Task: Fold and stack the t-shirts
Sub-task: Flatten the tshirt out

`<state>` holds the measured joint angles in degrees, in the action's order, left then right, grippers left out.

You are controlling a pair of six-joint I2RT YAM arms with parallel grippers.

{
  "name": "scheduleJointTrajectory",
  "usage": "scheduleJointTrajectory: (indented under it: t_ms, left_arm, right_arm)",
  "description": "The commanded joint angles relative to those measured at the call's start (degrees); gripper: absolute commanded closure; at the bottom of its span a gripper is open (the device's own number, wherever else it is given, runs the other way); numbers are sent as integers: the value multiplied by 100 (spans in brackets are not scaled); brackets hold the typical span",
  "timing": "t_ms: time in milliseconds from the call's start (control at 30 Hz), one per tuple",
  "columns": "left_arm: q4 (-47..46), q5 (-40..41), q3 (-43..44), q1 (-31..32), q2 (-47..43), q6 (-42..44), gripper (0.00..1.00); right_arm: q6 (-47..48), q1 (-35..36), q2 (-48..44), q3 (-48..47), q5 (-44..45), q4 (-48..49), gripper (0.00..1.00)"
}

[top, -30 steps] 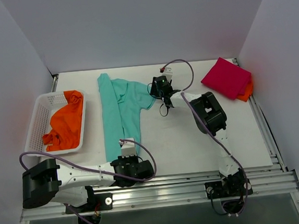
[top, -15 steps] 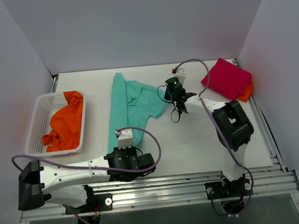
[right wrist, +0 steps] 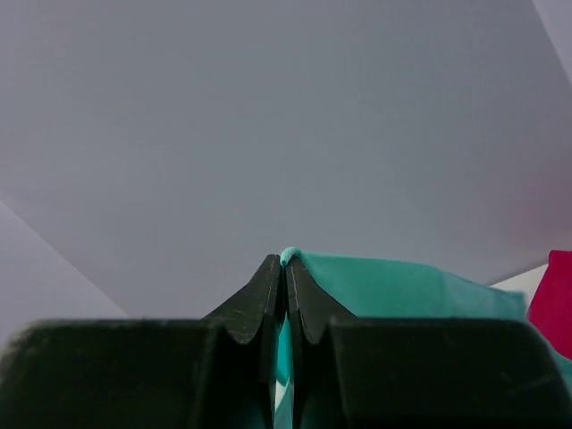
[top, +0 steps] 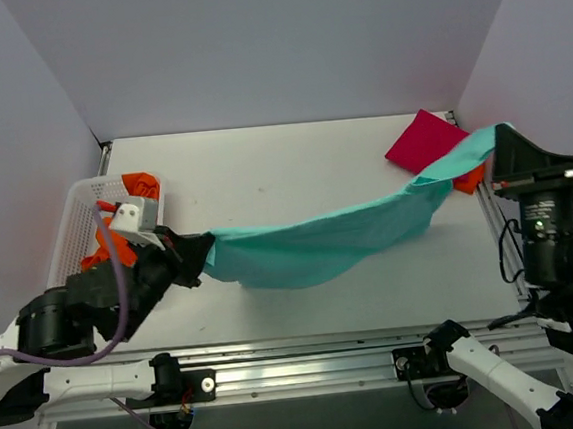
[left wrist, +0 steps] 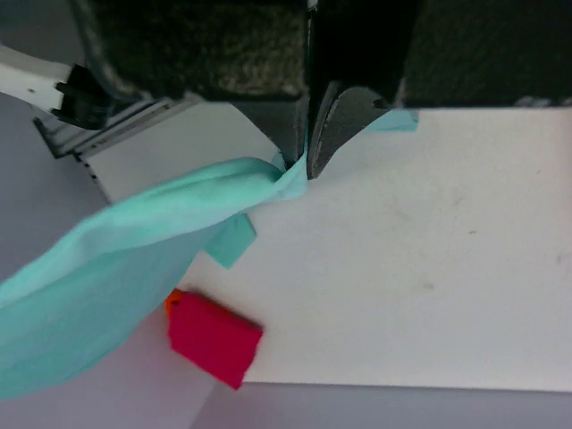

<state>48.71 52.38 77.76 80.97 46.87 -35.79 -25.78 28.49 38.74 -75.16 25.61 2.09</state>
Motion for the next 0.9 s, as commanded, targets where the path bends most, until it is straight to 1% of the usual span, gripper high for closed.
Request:
scheduleJointTrajectory:
  t_ms: [0,33,67,133,167,267,367,433,567,600,633,667,700,733,767,800,833,867]
  left_arm:
    - [-1047,-1000,573,33,-169,1583,98]
    - [-1169,-1176,792,42,-196,1688,98]
    - [-1232,-1525,907,33,-196,1872,98]
    - [-1372,-1931,1275,33,-152,2249,98]
    - [-1364,-2055,1434,33,-56,2287,98]
    - [-1285,-2109,1978,33,129,2427,98]
    - [-1600,-2057,2120,33,147,2612,98]
    - [-1820,-1750,2130,33,147,2813,98]
    - [-2434,-539,1770,33,147,3235,98]
    - [-2802,-275,1482,33,147,3332,98]
    - [-3049,276,1297,33,147,3646,98]
    - [-3304,551,1112,24,155,3858,98]
    - [-4098,911,745,24,173,4208,98]
    - [-4367,1088,384,7,191,4386,98]
    - [-4561,1238,215,-19,226,4588,98]
    - [-5068,1327,57,-72,252,4677,98]
    - [-5151,1362,-206,-316,322,4565,98]
    - [-5091,1336,-287,-519,366,4355,98]
  right_arm:
    - [170,-1,-401,-314,85,-1306,100]
    - [161,-1,-550,-420,59,-1377,100]
    - [161,-10,-804,-673,6,-1508,100]
    - [170,-45,-964,-947,-55,-1649,100]
    - [179,-63,-1061,-1088,-99,-1728,100]
    - [249,-177,-983,-1527,-179,-1738,100]
    - [415,-239,-544,-1870,-258,-1642,100]
    - [530,-239,-63,-2028,-153,-1571,100]
    - [574,-230,747,-1995,-73,-1230,100]
    - [557,-230,906,-1933,-108,-1159,100]
    - [530,-230,1177,-1741,-178,-984,100]
    - [513,-230,1301,-1626,-196,-895,100]
    - [478,-230,1546,-1399,-222,-720,100]
    - [469,-230,1662,-1275,-205,-623,100]
    - [460,-230,1872,-1152,-188,-517,100]
    - [416,-230,1970,-924,-161,-334,100]
    - [399,-230,2092,-809,-161,-262,100]
    - [381,-230,2302,-703,-152,-183,100]
